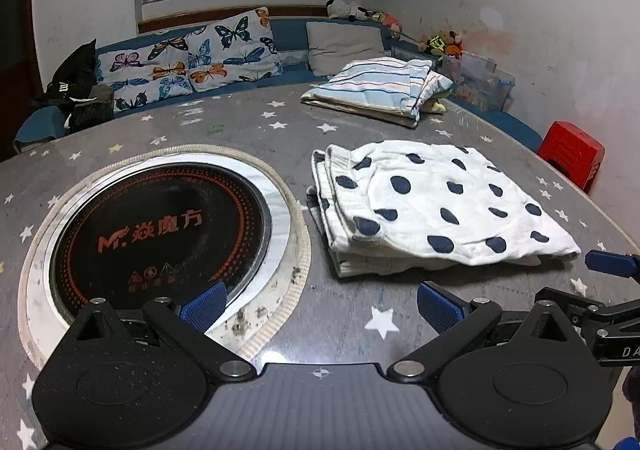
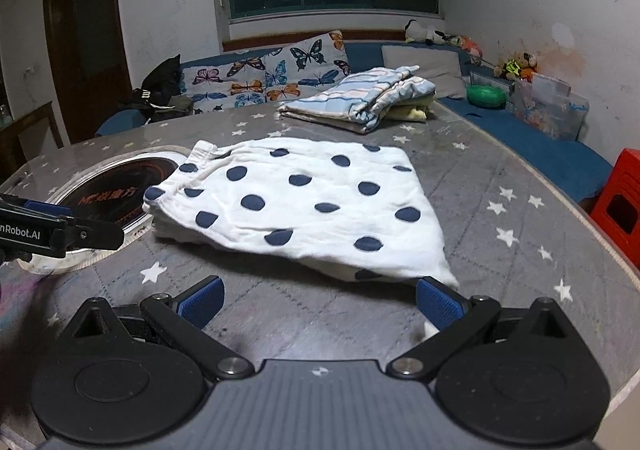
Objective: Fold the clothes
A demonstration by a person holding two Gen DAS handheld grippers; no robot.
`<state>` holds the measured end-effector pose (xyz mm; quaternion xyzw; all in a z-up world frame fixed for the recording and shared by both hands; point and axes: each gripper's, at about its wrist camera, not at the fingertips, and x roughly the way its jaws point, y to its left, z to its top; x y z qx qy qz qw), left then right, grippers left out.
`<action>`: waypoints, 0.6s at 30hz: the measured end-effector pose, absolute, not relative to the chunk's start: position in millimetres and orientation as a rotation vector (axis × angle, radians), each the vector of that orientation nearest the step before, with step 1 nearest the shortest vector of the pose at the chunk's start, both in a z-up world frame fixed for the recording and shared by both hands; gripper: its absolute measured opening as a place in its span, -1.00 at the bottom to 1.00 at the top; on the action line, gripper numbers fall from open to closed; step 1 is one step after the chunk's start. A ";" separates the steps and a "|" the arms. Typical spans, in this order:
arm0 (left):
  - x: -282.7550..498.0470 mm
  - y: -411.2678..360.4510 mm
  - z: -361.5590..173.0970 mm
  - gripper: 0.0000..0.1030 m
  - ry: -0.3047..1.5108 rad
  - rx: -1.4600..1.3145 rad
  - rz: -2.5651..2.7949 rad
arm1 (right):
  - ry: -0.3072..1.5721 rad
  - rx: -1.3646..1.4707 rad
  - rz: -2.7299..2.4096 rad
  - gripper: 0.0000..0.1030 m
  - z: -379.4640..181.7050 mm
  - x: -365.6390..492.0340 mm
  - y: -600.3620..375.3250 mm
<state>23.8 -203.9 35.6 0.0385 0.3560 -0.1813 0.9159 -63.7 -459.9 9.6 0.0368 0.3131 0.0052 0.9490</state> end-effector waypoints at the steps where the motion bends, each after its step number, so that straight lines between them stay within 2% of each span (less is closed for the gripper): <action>1: 22.6 -203.4 34.7 1.00 0.735 0.077 -0.374 | 0.640 0.080 0.009 1.00 9.0 -64.6 -459.0; 18: 11.2 -207.4 24.7 1.00 0.759 0.082 -0.402 | 0.677 0.138 -0.045 1.00 -1.5 -71.7 -452.3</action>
